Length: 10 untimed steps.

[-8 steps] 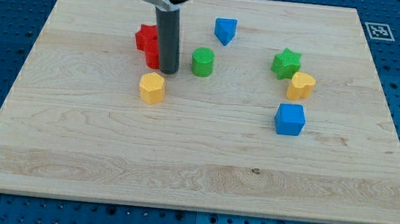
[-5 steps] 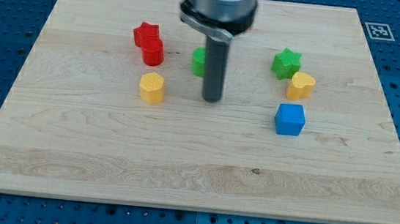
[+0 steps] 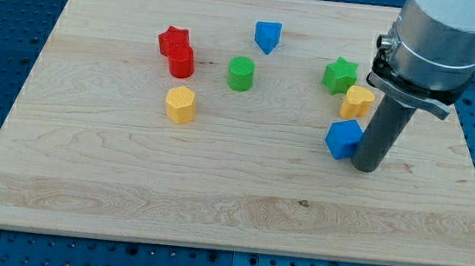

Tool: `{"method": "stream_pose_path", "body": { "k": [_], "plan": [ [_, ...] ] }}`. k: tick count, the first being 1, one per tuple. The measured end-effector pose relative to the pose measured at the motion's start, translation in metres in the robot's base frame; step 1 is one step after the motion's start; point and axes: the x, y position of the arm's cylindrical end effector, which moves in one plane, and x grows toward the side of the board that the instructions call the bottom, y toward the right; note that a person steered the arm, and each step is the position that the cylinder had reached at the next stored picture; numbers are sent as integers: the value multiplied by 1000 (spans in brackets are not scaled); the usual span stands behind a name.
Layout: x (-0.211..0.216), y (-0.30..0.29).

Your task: Push the blue cube along with the green circle to the right of the red blocks

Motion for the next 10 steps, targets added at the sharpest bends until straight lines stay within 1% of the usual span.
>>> {"method": "stream_pose_path", "body": {
  "k": [4, 6, 8, 10],
  "plan": [
    [-65, -33],
    [-73, -106],
    [-108, -156],
    [-110, -235]
  ]
}}
